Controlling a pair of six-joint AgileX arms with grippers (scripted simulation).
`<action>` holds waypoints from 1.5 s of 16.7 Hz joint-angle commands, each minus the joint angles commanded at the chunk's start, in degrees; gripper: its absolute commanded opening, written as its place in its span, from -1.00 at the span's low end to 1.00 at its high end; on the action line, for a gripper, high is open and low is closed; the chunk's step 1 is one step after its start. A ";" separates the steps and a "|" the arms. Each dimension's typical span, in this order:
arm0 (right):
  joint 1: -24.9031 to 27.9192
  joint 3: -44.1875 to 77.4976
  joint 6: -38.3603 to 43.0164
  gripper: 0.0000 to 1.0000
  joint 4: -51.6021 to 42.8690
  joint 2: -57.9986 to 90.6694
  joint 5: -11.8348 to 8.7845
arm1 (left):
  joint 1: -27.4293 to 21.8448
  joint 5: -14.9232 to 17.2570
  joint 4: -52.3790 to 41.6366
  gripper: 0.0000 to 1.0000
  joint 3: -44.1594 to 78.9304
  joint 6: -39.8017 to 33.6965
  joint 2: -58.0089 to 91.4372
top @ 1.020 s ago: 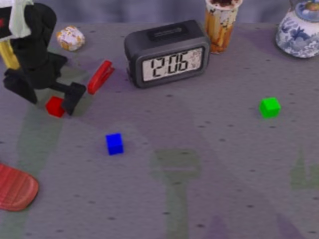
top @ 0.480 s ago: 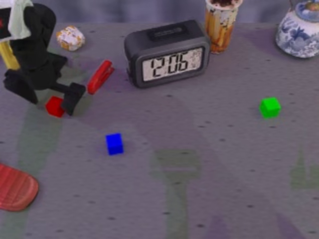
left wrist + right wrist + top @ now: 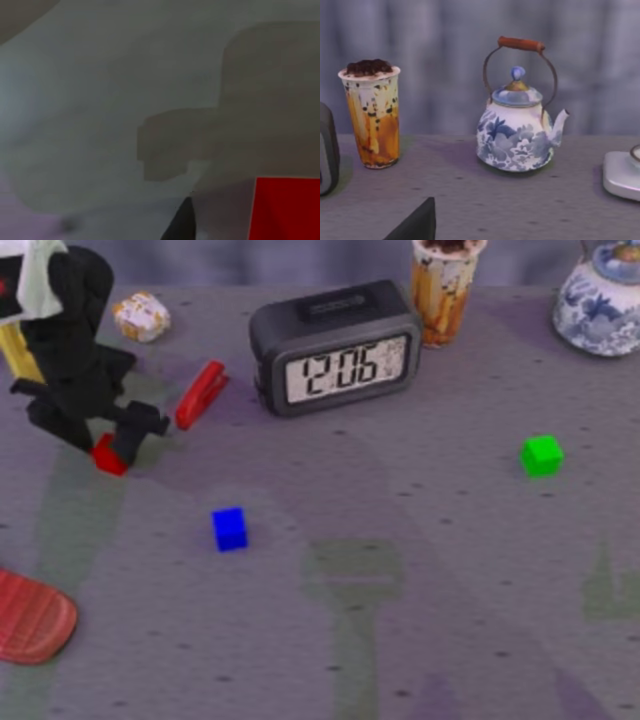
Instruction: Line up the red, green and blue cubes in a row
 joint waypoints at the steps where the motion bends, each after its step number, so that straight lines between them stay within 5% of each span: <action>1: 0.00 0.00 0.00 1.00 0.00 0.00 0.00 | 0.00 0.00 0.00 -0.81 0.00 0.00 0.00; 3: 0.00 0.00 0.00 1.00 0.00 0.00 0.00 | 0.00 0.00 0.00 -1.00 0.00 0.00 0.00; 12: 0.00 0.00 0.00 1.00 0.00 0.00 0.00 | 0.05 0.65 -0.96 -1.00 0.81 -0.35 -2.39; 19: 0.00 0.00 0.00 1.00 0.00 0.00 0.00 | 1.10 0.60 -13.32 -1.00 9.57 -0.50 -5.60; 25: 0.00 0.00 0.00 1.00 0.00 0.00 0.00 | 0.70 0.57 -13.97 -1.00 10.09 -0.51 -5.94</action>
